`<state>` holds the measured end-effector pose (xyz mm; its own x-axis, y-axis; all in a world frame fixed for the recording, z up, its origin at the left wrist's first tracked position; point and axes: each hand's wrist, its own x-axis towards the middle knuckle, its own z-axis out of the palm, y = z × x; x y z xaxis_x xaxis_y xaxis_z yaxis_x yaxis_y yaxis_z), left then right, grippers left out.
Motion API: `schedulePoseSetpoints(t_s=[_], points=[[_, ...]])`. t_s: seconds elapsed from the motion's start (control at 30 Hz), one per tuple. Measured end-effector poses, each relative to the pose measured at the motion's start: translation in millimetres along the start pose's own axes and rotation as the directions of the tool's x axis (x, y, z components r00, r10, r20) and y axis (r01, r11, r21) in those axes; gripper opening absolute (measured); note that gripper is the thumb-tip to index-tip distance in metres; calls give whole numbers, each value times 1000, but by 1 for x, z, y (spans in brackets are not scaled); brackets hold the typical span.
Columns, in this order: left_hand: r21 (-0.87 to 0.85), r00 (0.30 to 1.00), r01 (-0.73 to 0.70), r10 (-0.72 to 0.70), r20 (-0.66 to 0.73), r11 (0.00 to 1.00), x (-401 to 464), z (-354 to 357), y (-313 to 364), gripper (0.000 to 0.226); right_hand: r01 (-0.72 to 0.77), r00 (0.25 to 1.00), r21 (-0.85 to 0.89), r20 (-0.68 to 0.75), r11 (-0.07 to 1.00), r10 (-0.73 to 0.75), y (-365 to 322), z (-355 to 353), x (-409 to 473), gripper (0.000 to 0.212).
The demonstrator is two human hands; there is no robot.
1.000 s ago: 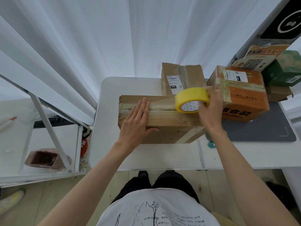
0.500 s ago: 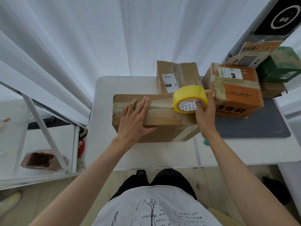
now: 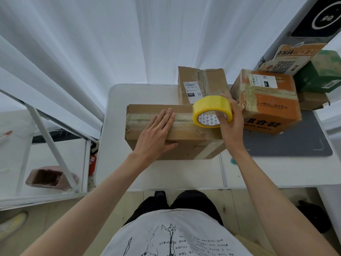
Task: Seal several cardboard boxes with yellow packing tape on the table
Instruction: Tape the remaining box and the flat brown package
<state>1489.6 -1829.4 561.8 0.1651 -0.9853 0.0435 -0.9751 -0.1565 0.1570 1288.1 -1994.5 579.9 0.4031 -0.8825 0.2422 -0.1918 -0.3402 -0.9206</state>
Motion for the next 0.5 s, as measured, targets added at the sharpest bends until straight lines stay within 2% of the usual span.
schedulePoseSetpoints(t_s=[0.23, 0.37, 0.5], points=[[-59, 998, -48, 50, 25, 997, 16, 1, 23, 111, -57, 995, 17, 81, 998, 56, -9, 0, -3, 52], [-106, 999, -5, 10, 47, 994, 34, 8, 46, 119, -76, 993, -43, 85, 996, 80, -13, 1, -1, 59], [-65, 1000, 27, -27, 14, 998, 31, 14, 52, 116, -127, 983, -113, 121, 985, 140, -7, 3, -3, 51]])
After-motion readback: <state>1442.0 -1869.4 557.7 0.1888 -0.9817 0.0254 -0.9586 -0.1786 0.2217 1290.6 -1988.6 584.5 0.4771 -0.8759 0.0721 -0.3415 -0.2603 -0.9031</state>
